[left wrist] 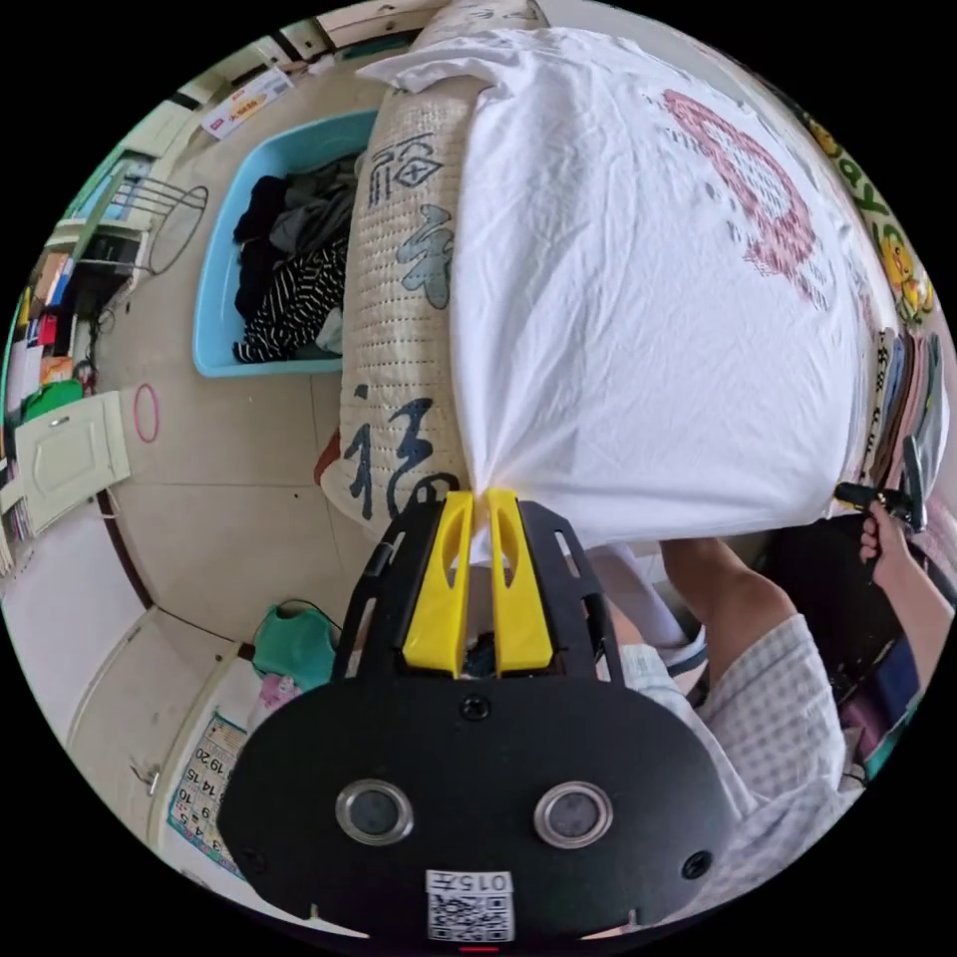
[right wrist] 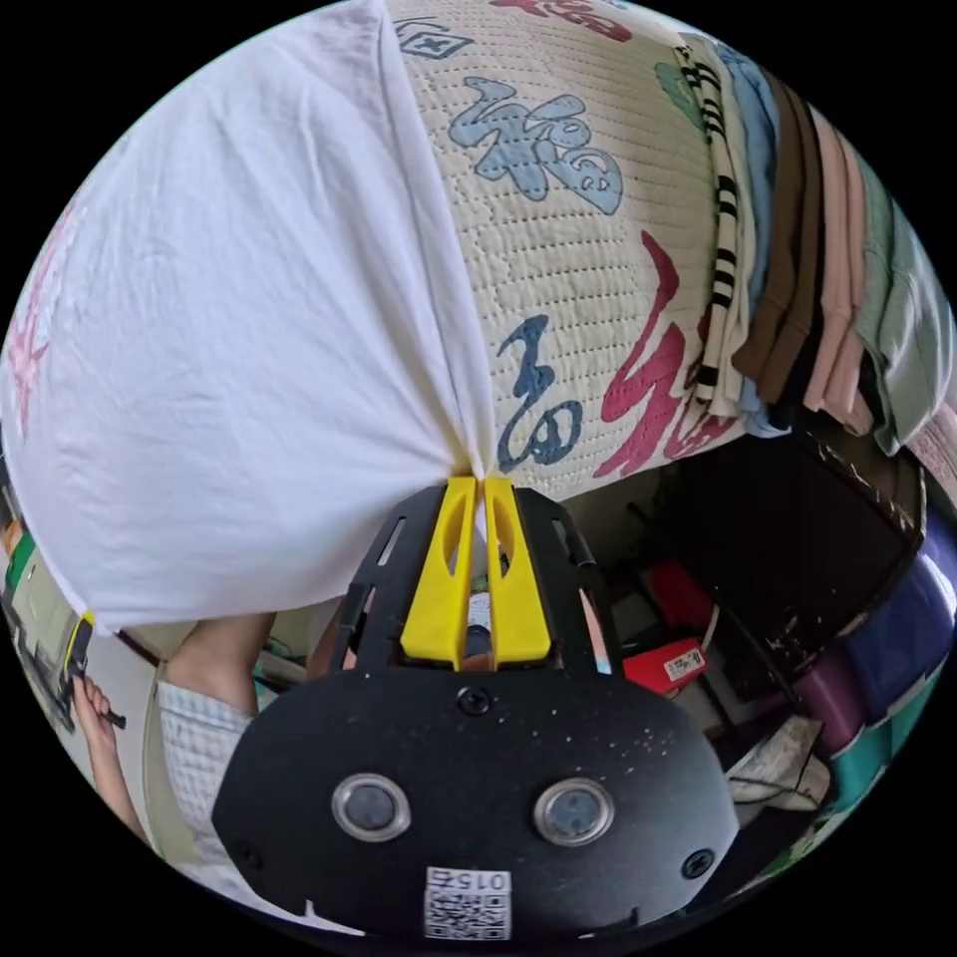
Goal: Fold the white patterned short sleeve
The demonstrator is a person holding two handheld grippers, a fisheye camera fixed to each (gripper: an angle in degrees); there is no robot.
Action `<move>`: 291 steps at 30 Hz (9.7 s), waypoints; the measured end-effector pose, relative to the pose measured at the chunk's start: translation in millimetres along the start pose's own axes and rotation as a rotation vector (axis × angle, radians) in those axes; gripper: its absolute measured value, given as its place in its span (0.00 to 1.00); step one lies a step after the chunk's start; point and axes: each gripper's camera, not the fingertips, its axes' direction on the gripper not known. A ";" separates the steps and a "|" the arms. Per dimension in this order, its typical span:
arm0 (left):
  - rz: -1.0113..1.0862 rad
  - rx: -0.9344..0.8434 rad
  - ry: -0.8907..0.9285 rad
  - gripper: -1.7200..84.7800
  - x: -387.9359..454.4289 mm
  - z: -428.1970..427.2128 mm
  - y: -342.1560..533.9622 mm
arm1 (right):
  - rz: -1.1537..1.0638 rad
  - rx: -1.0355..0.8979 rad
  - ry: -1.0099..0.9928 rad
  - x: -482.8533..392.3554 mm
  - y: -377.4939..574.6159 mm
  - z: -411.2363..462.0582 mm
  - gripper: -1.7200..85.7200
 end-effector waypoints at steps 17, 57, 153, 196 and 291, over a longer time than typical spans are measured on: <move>0.173 0.244 0.194 0.09 253.7 -156.0 -185.0 | -0.095 0.426 -0.749 185.7 -90.2 39.6 0.10; -0.002 0.375 0.385 0.08 309.4 -148.5 -281.4 | -0.858 0.486 -0.607 -7.9 -271.0 -31.8 0.07; -0.560 0.576 1.052 0.02 -376.1 16.0 -135.5 | -1.271 0.261 0.384 -914.4 -378.8 -801.1 0.15; 0.331 0.430 0.321 0.07 -46.1 -119.0 -185.2 | -0.741 0.318 -0.170 -385.8 -497.0 -595.9 0.08; 0.366 0.923 0.708 0.01 -90.4 50.1 440.0 | -0.580 1.089 -0.591 555.2 52.8 -768.4 0.01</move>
